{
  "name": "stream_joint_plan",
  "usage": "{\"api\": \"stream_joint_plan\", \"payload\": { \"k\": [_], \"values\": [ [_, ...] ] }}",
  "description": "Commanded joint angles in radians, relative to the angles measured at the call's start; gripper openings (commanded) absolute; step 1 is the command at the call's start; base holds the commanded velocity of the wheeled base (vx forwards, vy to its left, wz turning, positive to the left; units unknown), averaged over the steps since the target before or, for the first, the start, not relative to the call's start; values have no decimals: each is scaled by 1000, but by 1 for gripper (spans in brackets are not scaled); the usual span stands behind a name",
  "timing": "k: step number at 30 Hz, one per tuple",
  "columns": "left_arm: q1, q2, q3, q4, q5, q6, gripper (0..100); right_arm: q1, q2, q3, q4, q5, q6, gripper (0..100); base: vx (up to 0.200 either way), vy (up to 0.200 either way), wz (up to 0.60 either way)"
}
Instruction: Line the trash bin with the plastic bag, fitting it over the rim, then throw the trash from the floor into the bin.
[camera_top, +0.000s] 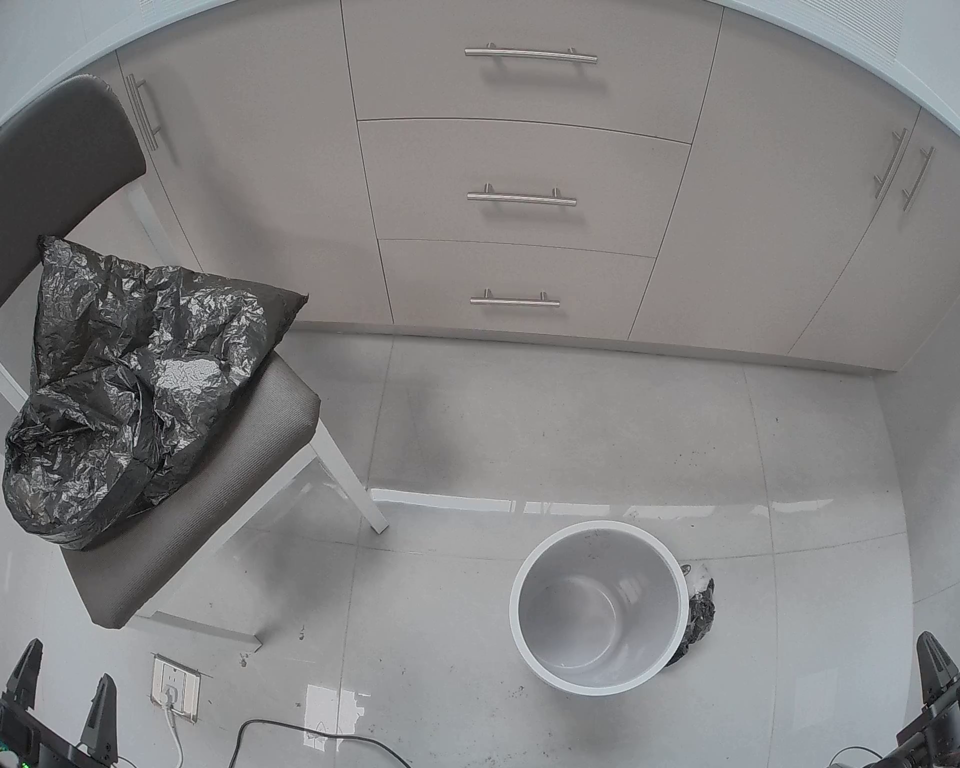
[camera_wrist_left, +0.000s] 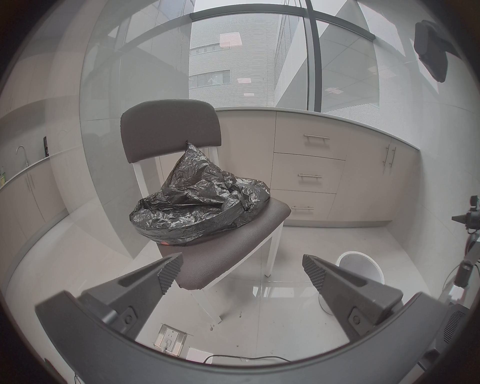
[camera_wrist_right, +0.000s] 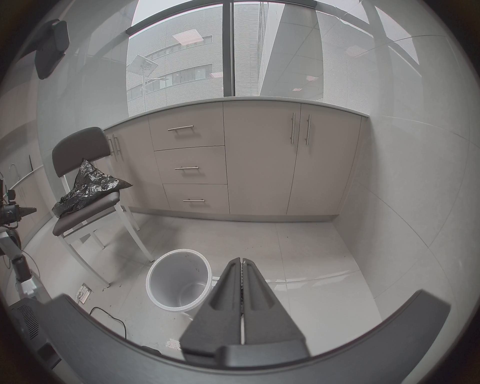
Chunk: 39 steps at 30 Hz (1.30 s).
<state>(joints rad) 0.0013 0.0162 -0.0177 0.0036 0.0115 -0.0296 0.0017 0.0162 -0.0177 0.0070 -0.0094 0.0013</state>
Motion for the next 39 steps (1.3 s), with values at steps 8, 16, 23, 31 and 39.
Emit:
{"api": "stream_joint_plan", "payload": {
  "k": [8, 16, 23, 31, 39],
  "values": [
    [-20, 171, -410, 38, -10, -107, 100, 21, 288, -561, -108, 5, 114, 0, 0, 0, 0],
    [-26, 467, -521, 35, -24, -38, 100, 64, 627, -617, -125, 134, 164, 0, 0, 0, 0],
    [-6, 783, -676, -17, -19, 16, 100, 124, 935, -542, -506, 132, 325, 0, 0, 0, 0],
    [207, 1163, -860, -100, -30, 413, 100, 138, 1113, -429, -803, 132, 396, 0, 0, 0, 0],
    [352, 1432, -990, -197, -110, 675, 100, 138, 1160, -427, -829, 132, 421, 0, 0, 0, 0]
  ]
}}
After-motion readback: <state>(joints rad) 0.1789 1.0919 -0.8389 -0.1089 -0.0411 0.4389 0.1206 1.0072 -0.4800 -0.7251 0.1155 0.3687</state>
